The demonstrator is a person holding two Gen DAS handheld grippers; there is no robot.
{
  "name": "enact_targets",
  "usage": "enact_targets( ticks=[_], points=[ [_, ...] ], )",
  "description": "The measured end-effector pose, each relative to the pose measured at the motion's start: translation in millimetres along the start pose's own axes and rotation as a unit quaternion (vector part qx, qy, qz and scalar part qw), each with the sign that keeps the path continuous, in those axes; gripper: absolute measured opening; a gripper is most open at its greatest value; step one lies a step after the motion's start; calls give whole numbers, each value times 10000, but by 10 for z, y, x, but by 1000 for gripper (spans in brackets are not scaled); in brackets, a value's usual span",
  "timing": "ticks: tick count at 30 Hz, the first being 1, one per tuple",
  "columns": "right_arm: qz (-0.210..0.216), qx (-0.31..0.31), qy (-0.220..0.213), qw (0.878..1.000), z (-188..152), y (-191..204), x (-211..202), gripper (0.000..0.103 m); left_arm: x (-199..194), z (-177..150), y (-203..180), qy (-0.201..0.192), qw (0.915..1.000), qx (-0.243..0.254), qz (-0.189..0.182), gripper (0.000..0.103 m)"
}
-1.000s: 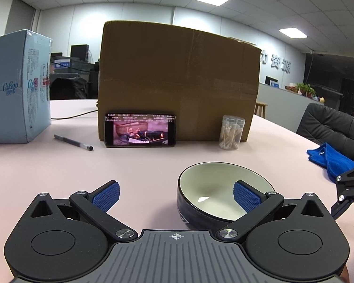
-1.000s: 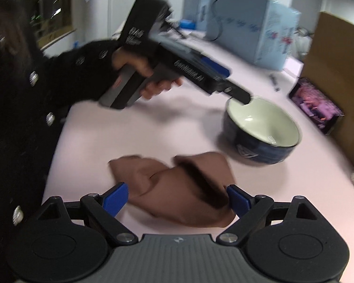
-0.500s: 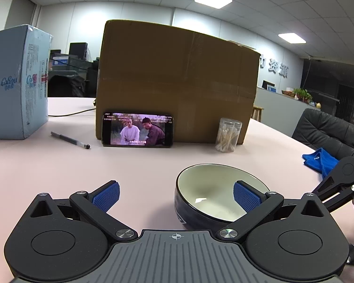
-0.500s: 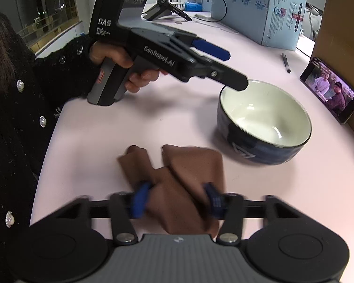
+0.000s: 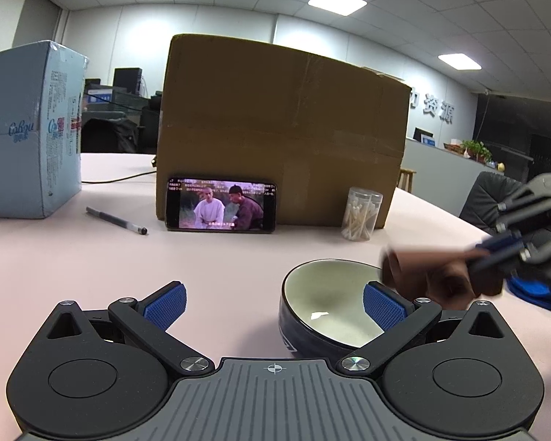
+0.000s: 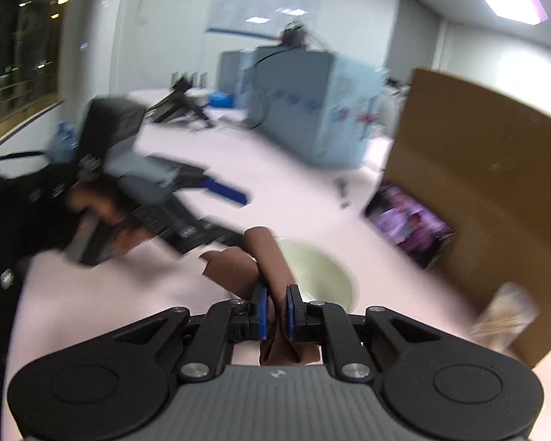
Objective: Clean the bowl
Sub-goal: 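Grasp the brown cloth with the right gripper and carry it to the bowl, then wipe inside the bowl with the cloth held in the right gripper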
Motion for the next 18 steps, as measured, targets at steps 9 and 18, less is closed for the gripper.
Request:
enact_targets(
  ticks=[9, 18],
  points=[
    [-303, -747, 883, 9928, 127, -88, 605, 12, 10, 1, 73, -39, 9998, -185, -71, 92],
    [156, -1322, 2210, 9661, 24, 77, 1085, 36, 79, -87, 81, 13, 9971, -570, -495, 63]
  ],
)
Point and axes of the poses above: each gripper's, at about its wrist camera, not at the fingertips, and x roughly the way its jaws point, y to its left, z to its top, the point moved 9 cm from there along x, roughly the way its jaws point, and after that the axes turned 14 degrees about x, right-handed, at the moved point
